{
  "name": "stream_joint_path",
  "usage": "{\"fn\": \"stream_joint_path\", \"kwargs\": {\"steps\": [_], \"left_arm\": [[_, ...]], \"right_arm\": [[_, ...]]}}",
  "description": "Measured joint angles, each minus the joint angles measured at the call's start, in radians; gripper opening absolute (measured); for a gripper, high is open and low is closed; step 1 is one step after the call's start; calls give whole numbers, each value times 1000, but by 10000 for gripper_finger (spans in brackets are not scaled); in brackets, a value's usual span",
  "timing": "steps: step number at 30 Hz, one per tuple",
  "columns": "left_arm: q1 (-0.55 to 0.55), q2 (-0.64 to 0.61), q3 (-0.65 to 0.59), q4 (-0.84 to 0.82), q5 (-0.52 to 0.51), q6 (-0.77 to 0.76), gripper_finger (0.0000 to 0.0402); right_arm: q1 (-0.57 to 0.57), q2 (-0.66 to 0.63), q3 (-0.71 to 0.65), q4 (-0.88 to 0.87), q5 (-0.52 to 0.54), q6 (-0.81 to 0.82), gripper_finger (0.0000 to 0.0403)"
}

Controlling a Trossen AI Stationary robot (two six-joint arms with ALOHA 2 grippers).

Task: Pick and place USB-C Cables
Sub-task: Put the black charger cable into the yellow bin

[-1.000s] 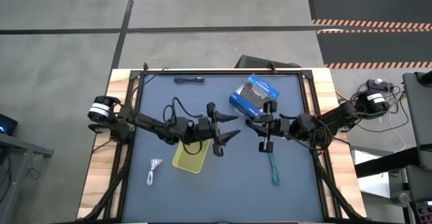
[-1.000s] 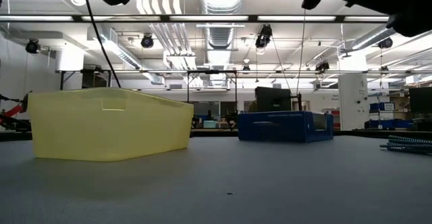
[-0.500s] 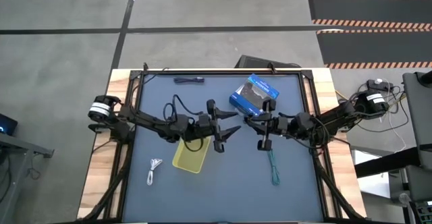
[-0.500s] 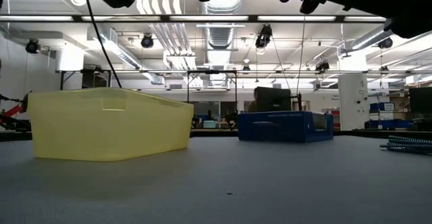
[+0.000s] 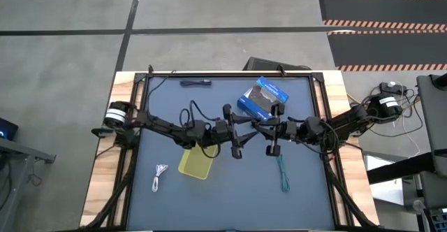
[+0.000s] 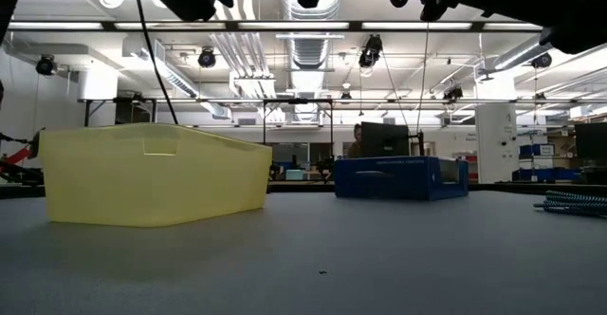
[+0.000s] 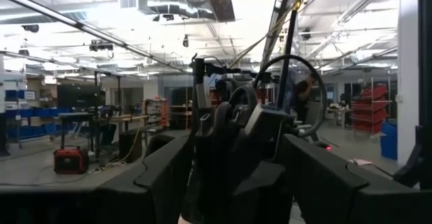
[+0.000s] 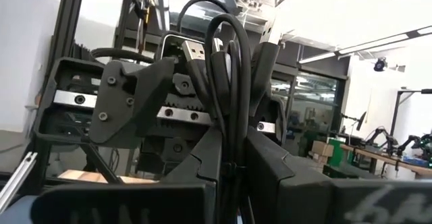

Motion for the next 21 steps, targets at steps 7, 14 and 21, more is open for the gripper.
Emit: {"fn": "stream_joint_path", "kwargs": {"steps": [7, 14, 21], "left_arm": [[0, 0, 0, 0, -35, 2, 205], [3, 0, 0, -7, -43, 2, 128], [5, 0, -1, -8, -45, 2, 40]], "right_arm": [[0, 0, 0, -8, 0, 0, 29], [0, 0, 0, -10, 2, 0, 43], [0, -1, -1, -17, 2, 0, 45]]}}
